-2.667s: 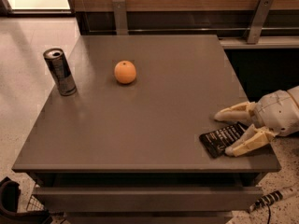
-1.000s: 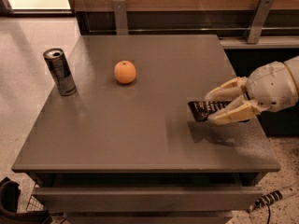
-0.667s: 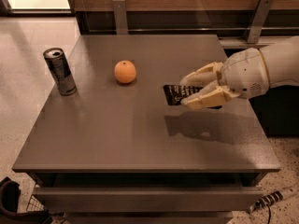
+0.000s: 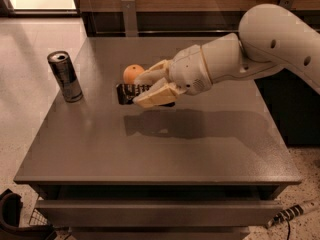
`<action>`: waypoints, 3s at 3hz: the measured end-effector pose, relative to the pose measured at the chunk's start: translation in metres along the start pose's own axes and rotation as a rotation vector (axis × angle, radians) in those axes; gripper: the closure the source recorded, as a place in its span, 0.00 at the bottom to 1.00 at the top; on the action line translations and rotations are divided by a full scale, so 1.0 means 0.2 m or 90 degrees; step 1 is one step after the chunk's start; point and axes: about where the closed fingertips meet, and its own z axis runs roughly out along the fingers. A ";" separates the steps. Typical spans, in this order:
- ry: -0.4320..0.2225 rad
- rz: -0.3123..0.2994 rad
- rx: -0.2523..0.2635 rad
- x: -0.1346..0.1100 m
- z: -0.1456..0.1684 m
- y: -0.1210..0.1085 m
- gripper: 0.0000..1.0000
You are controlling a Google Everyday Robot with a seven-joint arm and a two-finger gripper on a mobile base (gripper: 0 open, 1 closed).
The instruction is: Move rxbar chocolate near redbull can
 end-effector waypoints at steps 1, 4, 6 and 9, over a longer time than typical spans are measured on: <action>0.062 -0.015 -0.004 -0.05 0.37 0.01 1.00; 0.115 -0.064 -0.040 -0.12 0.77 0.02 0.87; 0.114 -0.066 -0.041 -0.13 0.77 0.03 0.41; 0.114 -0.070 -0.044 -0.15 0.78 0.04 0.00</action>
Offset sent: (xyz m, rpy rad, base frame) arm 0.0131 0.1468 -0.0632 -0.2115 -0.0503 0.0032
